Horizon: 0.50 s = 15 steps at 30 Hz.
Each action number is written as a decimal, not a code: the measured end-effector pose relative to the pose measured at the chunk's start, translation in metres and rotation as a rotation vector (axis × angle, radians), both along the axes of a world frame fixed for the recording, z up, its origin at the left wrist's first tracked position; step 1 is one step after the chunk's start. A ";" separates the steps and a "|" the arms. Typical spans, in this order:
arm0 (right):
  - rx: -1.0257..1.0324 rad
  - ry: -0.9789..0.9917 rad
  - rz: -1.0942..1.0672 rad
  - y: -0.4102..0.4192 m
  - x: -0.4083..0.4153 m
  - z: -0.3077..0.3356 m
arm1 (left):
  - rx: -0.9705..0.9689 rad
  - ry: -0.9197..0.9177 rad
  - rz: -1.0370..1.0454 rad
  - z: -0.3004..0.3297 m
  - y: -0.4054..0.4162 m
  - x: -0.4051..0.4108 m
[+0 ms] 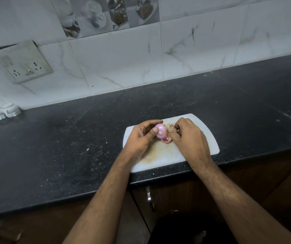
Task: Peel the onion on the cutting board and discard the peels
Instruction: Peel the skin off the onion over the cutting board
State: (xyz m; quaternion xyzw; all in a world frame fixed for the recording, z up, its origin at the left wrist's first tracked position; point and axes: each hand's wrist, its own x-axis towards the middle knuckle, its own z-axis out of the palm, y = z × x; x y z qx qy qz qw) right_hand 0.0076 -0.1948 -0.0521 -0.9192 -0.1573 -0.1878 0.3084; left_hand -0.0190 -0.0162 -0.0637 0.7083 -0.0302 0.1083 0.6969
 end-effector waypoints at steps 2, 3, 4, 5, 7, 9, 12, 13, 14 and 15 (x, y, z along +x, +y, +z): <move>0.026 -0.011 0.032 0.000 0.000 0.000 | -0.002 0.012 0.024 0.000 0.000 0.001; 0.037 -0.027 0.057 0.001 -0.001 -0.001 | -0.007 0.016 0.033 -0.001 0.000 0.002; 0.043 -0.050 0.083 0.000 -0.001 -0.001 | -0.014 0.016 0.039 -0.001 0.000 0.002; 0.044 -0.069 0.109 0.000 -0.002 -0.001 | -0.022 0.015 0.043 0.000 0.000 0.002; 0.040 -0.071 0.163 -0.001 -0.002 -0.001 | -0.045 0.012 0.042 0.001 -0.001 0.000; 0.027 -0.049 0.208 -0.002 -0.002 -0.001 | -0.065 0.004 0.030 0.002 -0.001 -0.001; 0.011 -0.044 0.227 -0.003 -0.003 0.000 | -0.047 -0.002 0.028 0.003 -0.001 -0.001; 0.010 -0.043 0.225 -0.003 -0.003 0.001 | -0.039 -0.002 0.029 0.003 -0.001 -0.001; 0.008 -0.043 0.223 -0.003 -0.004 0.001 | -0.036 0.001 0.030 0.003 -0.001 -0.001; 0.009 -0.047 0.224 -0.003 -0.004 0.002 | -0.033 0.003 0.031 0.002 -0.002 -0.001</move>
